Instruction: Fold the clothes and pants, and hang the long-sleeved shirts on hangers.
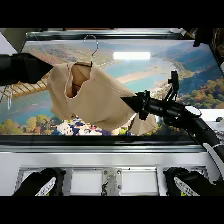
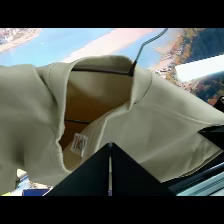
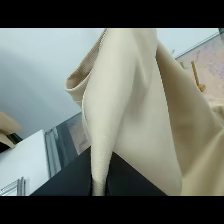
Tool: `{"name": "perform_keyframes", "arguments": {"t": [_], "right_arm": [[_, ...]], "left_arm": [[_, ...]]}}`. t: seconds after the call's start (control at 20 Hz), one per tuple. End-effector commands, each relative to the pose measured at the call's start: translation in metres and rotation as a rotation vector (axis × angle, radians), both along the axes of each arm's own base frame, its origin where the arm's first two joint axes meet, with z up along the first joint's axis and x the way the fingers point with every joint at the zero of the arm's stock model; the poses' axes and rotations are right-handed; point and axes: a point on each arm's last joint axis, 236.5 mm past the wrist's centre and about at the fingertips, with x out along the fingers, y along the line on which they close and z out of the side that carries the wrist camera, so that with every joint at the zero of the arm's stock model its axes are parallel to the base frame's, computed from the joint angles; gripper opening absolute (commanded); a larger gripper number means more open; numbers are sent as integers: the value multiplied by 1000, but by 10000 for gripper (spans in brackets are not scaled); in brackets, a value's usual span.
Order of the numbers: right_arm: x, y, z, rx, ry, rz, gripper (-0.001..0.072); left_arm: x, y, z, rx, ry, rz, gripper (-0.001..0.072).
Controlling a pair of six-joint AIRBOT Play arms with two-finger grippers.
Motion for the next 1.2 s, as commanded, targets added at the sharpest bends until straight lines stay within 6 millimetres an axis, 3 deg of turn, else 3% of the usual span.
{"name": "perform_keyframes", "arguments": {"t": [0.0, 0.25, 0.6, 0.85, 1.15], "right_arm": [[12, -11, 20, 33, -29, -58, 13], [39, -61, 91, 2, -184, -213, 12], [65, -180, 176, -91, -343, -548, 12], [64, -276, 210, -108, -373, -851, 12], [49, -389, 231, -278, -345, -1251, 12]], "left_arm": [[-3, 17, -25, -24, 4, 74, 12], [-4, 17, -59, -38, 41, 90, 12], [-1, 16, -95, -24, 130, 92, 12], [13, 5, -116, -45, 209, 71, 12], [28, -40, -147, -31, 260, -37, 12]]}}
